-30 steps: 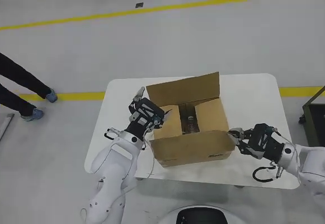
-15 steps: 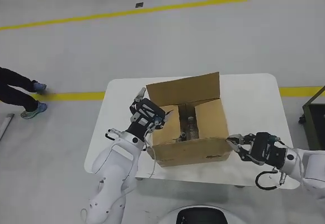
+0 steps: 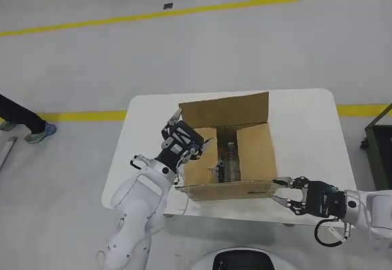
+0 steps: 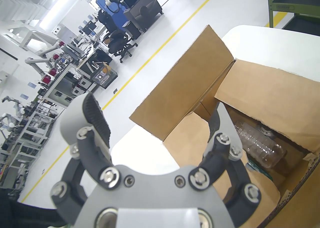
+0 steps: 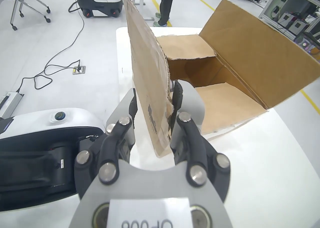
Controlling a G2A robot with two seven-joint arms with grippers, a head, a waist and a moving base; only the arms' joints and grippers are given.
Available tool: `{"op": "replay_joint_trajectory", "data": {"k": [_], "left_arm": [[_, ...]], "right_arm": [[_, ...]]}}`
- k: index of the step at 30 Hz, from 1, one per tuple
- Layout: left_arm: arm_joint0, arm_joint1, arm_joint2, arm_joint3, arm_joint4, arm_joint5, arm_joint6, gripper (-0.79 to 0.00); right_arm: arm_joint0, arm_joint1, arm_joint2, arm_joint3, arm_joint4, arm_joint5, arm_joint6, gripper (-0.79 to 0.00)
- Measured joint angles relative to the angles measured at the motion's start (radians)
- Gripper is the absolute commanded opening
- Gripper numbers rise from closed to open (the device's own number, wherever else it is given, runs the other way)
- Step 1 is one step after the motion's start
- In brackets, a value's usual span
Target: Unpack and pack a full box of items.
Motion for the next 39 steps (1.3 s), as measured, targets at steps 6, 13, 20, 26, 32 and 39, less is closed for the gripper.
{"op": "replay_joint_trajectory", "data": {"k": [6, 13, 20, 26, 32, 39], "left_arm": [[0.0, 0.003, -0.001, -0.003, 0.001, 0.008, 0.0, 0.0], [0.001, 0.007, 0.001, -0.004, -0.003, 0.017, -0.002, 0.0], [-0.001, 0.011, 0.001, -0.002, -0.005, 0.019, -0.005, 0.0], [-0.009, 0.013, 0.005, 0.004, -0.005, 0.019, -0.003, 0.0], [-0.021, 0.014, 0.02, 0.006, -0.02, 0.018, -0.002, 0.0], [-0.043, 0.011, 0.062, 0.013, -0.045, 0.023, -0.006, 0.0]], "right_arm": [[-0.014, 0.023, -0.027, 0.023, 0.0, 0.001, 0.01, -0.514], [-0.007, 0.053, -0.075, 0.053, -0.029, 0.001, 0.037, -0.474], [0.011, 0.077, -0.104, 0.083, -0.019, 0.001, 0.042, -0.394], [0.015, 0.096, -0.094, 0.072, 0.024, 0.001, 0.003, 0.0], [-0.023, 0.128, -0.056, 0.035, 0.092, 0.001, -0.057, 0.0], [-0.085, 0.156, 0.083, 0.071, 0.186, 0.005, -0.198, 0.0]]}}
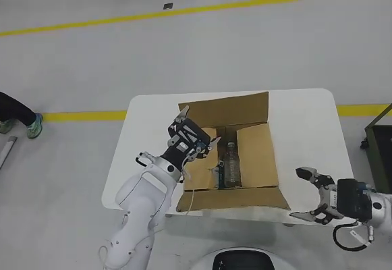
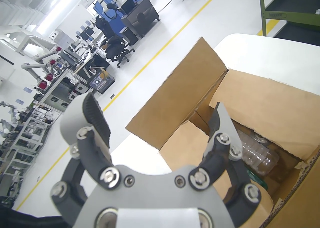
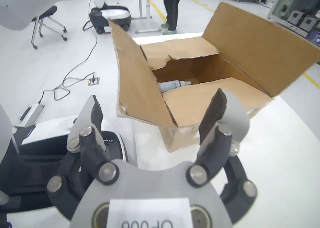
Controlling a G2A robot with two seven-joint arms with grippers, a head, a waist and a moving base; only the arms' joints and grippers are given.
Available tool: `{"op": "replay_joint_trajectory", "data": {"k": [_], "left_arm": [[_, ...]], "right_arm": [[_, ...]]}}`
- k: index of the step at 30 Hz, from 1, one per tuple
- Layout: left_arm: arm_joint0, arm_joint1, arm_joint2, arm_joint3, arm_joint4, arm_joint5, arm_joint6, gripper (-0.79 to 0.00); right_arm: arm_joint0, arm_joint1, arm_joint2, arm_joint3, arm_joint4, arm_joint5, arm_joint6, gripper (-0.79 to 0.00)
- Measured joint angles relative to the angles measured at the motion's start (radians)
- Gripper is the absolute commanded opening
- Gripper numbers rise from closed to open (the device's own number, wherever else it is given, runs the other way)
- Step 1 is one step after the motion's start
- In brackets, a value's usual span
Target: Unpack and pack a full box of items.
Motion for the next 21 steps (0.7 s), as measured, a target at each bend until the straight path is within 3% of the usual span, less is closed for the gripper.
{"op": "replay_joint_trajectory", "data": {"k": [6, 7, 8, 9, 10, 16, 21], "left_arm": [[-0.021, -0.003, 0.041, 0.018, -0.004, 0.007, -0.004, 0.0], [-0.024, -0.004, 0.047, 0.022, -0.005, 0.009, -0.005, 0.0], [-0.027, -0.005, 0.055, 0.026, -0.006, 0.011, -0.006, 0.0], [-0.03, -0.006, 0.062, 0.03, -0.008, 0.014, -0.007, 0.0], [-0.032, -0.007, 0.069, 0.033, -0.01, 0.017, -0.008, 0.0], [-0.046, -0.014, 0.12, 0.062, -0.02, 0.044, -0.026, 0.0], [-0.051, -0.021, 0.149, 0.079, -0.035, 0.083, -0.051, 0.0]], "right_arm": [[-0.045, -0.006, 0.081, 0.021, 0.082, 0.105, -0.033, 0.0], [-0.047, -0.007, 0.09, 0.025, 0.093, 0.13, -0.028, -0.394], [-0.05, -0.009, 0.098, 0.027, 0.106, 0.171, -0.02, -0.453], [-0.053, -0.011, 0.101, 0.028, 0.122, 0.203, -0.017, -0.576], [-0.055, -0.013, 0.103, 0.029, 0.138, 0.235, -0.013, -0.785], [-0.048, -0.026, 0.092, -0.015, 0.119, 0.5, 0.059, -0.785], [-0.004, -0.039, 0.019, -0.034, 0.052, 0.649, 0.053, -0.785]]}}
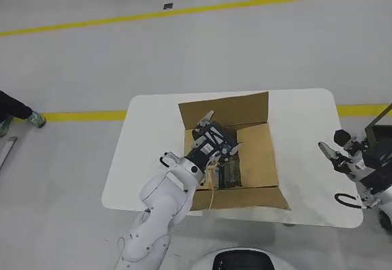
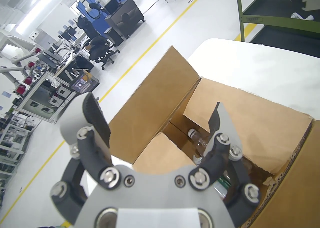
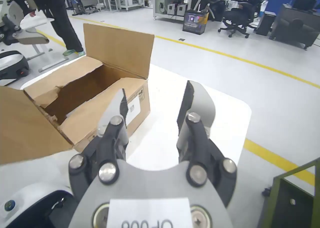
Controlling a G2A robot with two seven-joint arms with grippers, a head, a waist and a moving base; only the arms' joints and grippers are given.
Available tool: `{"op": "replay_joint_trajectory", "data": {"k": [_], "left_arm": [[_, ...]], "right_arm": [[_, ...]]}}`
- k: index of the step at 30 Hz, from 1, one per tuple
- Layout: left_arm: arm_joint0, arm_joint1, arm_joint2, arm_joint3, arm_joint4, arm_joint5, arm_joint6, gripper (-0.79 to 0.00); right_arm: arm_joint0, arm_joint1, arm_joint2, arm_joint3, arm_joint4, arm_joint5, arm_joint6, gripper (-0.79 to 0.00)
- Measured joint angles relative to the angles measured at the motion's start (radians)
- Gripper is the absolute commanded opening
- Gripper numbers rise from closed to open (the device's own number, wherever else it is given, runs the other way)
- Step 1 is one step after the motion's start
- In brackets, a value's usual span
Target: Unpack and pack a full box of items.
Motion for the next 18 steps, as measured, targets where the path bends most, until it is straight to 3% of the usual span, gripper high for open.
{"op": "replay_joint_trajectory", "data": {"k": [5, 15, 18], "left_arm": [[0.002, -0.006, 0.012, 0.01, 0.004, 0.068, -0.027, 0.0], [0.002, -0.006, 0.012, 0.01, 0.004, 0.067, -0.027, 0.0], [0.002, -0.006, 0.012, 0.01, 0.004, 0.067, -0.027, 0.0]], "right_arm": [[0.057, -0.008, -0.081, 0.014, -0.088, 0.037, 0.007, -0.785], [0.056, -0.008, -0.079, 0.014, -0.086, 0.036, 0.007, -0.785], [0.064, -0.012, -0.075, 0.024, -0.012, 0.004, -0.003, -0.785]]}}
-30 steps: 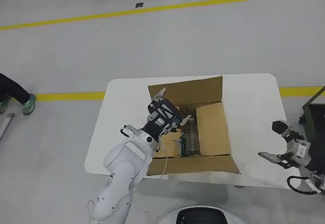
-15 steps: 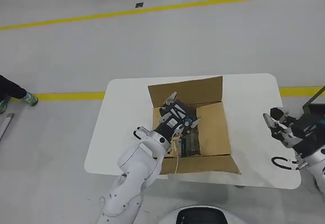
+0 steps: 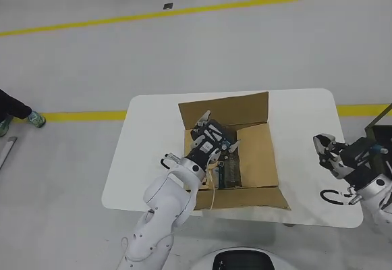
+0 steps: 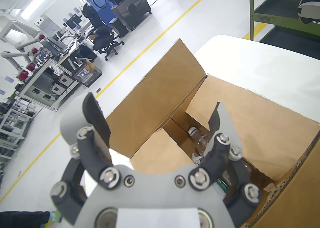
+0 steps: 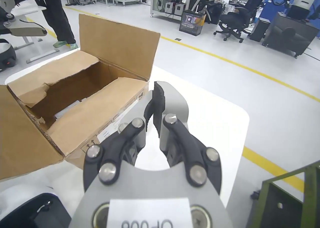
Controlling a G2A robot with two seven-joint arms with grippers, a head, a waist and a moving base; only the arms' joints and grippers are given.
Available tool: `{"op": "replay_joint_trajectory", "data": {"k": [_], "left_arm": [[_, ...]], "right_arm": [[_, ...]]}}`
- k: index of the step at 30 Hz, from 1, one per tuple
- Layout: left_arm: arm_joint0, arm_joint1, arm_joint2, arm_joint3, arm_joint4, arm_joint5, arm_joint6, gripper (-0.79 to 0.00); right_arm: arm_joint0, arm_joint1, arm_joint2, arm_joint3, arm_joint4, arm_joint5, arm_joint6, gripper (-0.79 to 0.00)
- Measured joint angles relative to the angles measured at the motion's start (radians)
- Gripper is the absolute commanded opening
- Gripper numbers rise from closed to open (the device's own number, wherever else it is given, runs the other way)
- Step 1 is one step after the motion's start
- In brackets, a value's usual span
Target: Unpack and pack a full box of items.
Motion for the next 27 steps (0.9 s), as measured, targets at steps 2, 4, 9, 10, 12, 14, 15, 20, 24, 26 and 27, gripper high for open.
{"op": "replay_joint_trajectory", "data": {"k": [2, 4, 9, 10, 12, 14, 15, 20, 24, 26, 27], "left_arm": [[0.0, 0.0, 0.0, 0.0, 0.0, 0.0, 0.0, 0.0], [0.0, 0.0, 0.0, 0.0, 0.0, 0.0, 0.0, 0.0], [0.0, 0.0, 0.0, 0.0, 0.0, 0.0, 0.0, 0.0], [0.0, 0.0, 0.0, 0.0, 0.0, 0.0, 0.0, 0.0], [0.0, 0.0, 0.0, 0.0, 0.0, 0.0, 0.0, 0.0], [0.0, 0.0, 0.0, 0.0, 0.0, 0.0, 0.0, 0.0], [0.0, 0.0, 0.0, 0.0, 0.0, 0.0, 0.0, 0.0], [0.0, 0.0, 0.0, 0.0, 0.0, 0.0, 0.0, 0.0], [0.0, 0.0, 0.0, 0.0, 0.0, 0.0, 0.0, 0.0], [0.0, 0.0, 0.0, 0.0, 0.0, 0.0, 0.0, 0.0], [0.0, 0.0, 0.0, 0.0, 0.0, 0.0, 0.0, 0.0]], "right_arm": [[0.01, -0.002, 0.016, -0.003, 0.105, -0.012, 0.028, -0.785], [0.02, -0.001, 0.026, -0.01, 0.16, -0.017, 0.064, -0.785], [0.086, -0.007, -0.025, 0.023, 0.13, 0.038, 0.151, -0.785], [0.103, -0.01, -0.044, 0.033, 0.132, 0.05, 0.159, -0.785], [0.146, -0.016, -0.092, 0.057, 0.128, 0.065, 0.172, -0.785], [0.191, -0.021, -0.141, 0.087, 0.111, 0.064, 0.186, -0.785], [0.21, -0.024, -0.161, 0.1, 0.102, 0.06, 0.192, -0.785], [0.31, -0.037, -0.254, 0.196, 0.06, 0.026, 0.215, -0.785], [0.369, -0.043, -0.289, 0.267, 0.067, -0.047, 0.215, -0.785], [0.391, -0.042, -0.29, 0.297, 0.055, -0.085, 0.219, -0.785], [0.399, -0.041, -0.284, 0.301, 0.039, -0.098, 0.223, -0.785]]}}
